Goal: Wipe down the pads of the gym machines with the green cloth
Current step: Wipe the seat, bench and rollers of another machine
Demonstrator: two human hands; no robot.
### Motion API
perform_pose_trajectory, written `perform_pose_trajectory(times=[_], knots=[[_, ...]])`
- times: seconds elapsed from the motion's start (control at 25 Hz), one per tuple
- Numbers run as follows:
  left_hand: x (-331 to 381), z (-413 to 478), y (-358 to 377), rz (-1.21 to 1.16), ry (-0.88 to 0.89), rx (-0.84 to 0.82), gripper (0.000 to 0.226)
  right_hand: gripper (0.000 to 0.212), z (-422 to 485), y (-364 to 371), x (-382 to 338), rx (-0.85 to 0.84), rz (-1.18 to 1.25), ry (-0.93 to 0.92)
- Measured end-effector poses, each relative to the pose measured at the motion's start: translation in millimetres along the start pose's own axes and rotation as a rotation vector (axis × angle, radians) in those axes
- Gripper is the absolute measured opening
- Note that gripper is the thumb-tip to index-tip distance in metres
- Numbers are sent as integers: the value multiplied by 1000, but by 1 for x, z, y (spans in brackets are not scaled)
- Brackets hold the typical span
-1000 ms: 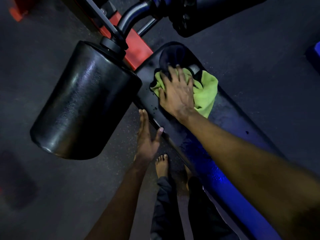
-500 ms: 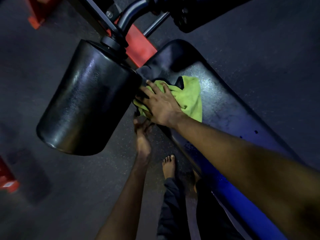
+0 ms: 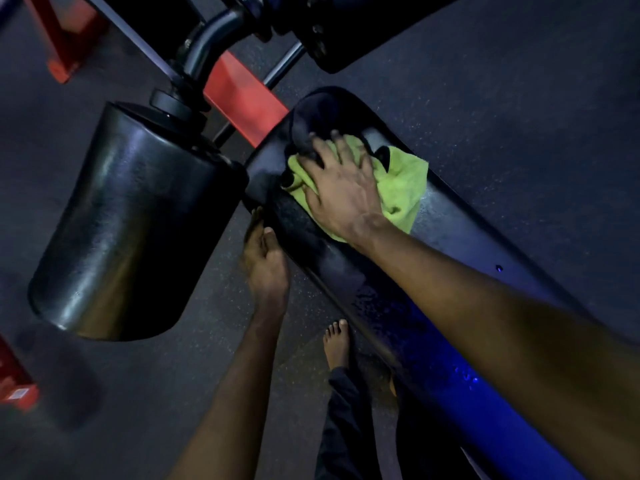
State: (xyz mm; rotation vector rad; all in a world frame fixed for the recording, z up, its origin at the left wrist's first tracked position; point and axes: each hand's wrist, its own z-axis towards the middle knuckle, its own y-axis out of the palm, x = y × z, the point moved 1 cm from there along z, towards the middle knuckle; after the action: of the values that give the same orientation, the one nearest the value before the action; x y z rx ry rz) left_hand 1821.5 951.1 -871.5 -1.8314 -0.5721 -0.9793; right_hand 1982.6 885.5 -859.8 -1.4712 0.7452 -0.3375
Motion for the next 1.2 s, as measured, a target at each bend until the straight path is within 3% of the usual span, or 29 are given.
perform_pose_trajectory(times=[0.16,0.28,0.4,0.64,0.72,0.8,0.92,1.04,1.2], knots=[[2,-2,1,98,6,-15,43,52,14,4,-17,-33,-36,-217],[7,-7,7,168,4,11,46,54,38,5,-14,-84,-47,-259],[8,-6,11,195,-23,24,49,53,47,2,-10,-92,-48,-157],[6,6,-3,317,135,-83,54,47,34,-25,46,-30,92,251],[4,8,-10,320,193,-117,52,50,30,-26,46,-21,78,288],[4,9,-17,278,206,-122,48,49,41,-23,30,-28,38,222],[10,15,-23,239,143,-40,44,54,59,-16,-13,-79,14,-24],[24,20,-26,418,172,107,27,54,47,-1,-29,-112,49,-96],[28,23,-32,220,108,158,27,49,-15,0,-20,-130,43,-287]])
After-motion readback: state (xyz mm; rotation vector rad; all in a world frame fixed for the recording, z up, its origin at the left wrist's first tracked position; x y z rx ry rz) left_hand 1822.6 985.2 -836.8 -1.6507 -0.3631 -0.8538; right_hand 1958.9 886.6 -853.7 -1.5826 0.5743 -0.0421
